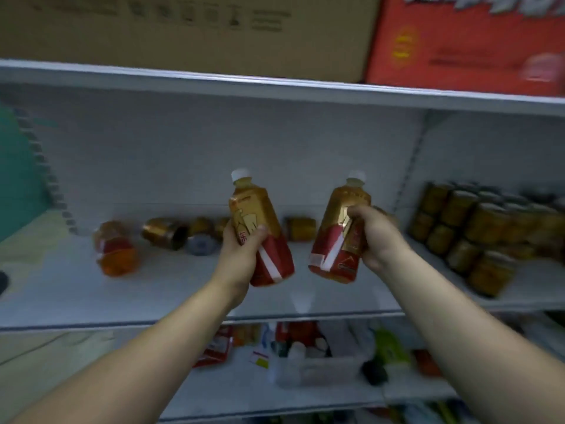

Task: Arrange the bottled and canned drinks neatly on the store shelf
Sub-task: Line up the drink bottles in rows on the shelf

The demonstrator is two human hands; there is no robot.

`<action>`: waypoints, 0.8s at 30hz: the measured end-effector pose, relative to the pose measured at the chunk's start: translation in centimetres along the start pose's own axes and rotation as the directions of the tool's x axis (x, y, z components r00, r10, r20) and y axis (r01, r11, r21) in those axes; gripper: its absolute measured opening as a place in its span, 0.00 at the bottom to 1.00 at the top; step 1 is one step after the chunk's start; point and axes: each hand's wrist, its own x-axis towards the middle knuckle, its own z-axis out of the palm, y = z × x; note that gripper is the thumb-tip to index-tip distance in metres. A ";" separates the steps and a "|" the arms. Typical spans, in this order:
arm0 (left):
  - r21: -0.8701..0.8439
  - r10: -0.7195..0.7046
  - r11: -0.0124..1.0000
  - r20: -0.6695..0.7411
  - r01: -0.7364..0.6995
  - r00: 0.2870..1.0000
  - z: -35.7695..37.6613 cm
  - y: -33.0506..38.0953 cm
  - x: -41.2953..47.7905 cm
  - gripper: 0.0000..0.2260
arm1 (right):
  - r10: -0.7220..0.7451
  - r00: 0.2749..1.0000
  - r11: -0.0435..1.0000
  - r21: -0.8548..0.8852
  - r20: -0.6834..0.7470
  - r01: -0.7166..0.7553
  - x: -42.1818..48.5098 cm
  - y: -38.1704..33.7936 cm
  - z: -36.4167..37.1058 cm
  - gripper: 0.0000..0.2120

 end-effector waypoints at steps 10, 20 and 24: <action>0.181 -0.133 0.982 0.467 0.053 0.874 26.4 -7.6 -9.2 0.13 | -0.203 0.899 0.979 -0.090 -0.388 0.182 -8.2 -4.4 -27.3 0.11; 0.298 -0.177 0.954 0.636 -0.028 0.751 42.6 -14.0 -10.7 0.25 | -0.330 0.702 0.930 -0.344 -0.631 0.127 -8.0 -5.4 -41.7 0.17; 0.335 -0.177 0.939 0.660 -0.075 0.730 48.4 -17.5 -8.6 0.33 | -0.335 0.686 0.922 -0.375 -0.646 0.097 -3.6 -6.1 -46.8 0.21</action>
